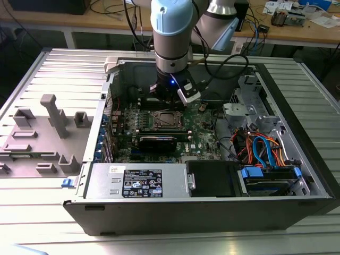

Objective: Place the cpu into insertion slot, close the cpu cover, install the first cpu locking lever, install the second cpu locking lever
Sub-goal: 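Install the first cpu locking lever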

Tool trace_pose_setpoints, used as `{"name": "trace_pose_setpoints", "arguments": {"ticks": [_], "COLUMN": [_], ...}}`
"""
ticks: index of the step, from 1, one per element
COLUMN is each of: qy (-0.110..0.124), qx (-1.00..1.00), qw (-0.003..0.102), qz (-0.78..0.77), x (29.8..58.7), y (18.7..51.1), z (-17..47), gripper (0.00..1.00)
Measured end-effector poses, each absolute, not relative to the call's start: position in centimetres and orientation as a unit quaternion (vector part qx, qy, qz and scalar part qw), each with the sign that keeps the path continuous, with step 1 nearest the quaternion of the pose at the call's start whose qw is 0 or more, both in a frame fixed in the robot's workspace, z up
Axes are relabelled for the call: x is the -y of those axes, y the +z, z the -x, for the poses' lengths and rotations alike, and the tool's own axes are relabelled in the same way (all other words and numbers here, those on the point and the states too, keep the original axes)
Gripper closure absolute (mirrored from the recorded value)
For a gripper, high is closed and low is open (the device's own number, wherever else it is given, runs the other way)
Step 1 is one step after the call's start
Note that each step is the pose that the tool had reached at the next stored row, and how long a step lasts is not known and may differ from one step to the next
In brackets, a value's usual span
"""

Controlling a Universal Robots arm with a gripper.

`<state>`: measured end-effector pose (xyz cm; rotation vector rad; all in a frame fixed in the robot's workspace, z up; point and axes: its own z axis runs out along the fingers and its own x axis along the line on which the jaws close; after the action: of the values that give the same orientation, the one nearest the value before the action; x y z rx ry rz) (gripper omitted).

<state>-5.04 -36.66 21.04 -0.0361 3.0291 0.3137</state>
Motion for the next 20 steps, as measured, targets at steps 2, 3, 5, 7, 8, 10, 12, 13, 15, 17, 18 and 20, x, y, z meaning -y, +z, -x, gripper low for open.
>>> {"name": "trace_pose_setpoints", "arguments": {"ticks": [2, 3, 5, 7, 8, 10, 12, 13, 15, 17, 18, 20], "qy": [0.101, 0.101, 0.1, 0.099, 0.097, 0.089, 0.087, 0.087, 0.086, 0.086, 0.086, 0.086], "qx": [-0.994, -0.994, -0.994, -0.994, -0.994, -0.995, -0.995, -0.995, -0.995, -0.995, -0.995, -0.995], "qw": [0.048, 0.048, 0.048, 0.048, 0.048, 0.048, 0.048, 0.048, 0.048, 0.048, 0.048, 0.048], "qz": [0.012, 0.012, 0.012, 0.012, 0.012, 0.013, 0.013, 0.013, 0.013, 0.013, 0.013, 0.013], "x": [36.66, 36.66, 36.66, 36.65, 36.65, 36.66, 36.65, 36.65, 36.65, 36.65, 36.64, 36.65], "y": [20.88, 20.87, 20.87, 20.83, 20.81, 20.67, 20.61, 20.61, 20.61, 20.61, 20.7, 21.02], "z": [5.04, 5.04, 5.05, 5.04, 5.04, 5.04, 5.04, 5.04, 5.04, 5.04, 5.04, 5.04], "gripper": [0.89, 0.89, 0.89, 0.89, 0.89, 0.89, 0.89, 0.89, 0.89, 0.89, 0.89, 0.89]}}
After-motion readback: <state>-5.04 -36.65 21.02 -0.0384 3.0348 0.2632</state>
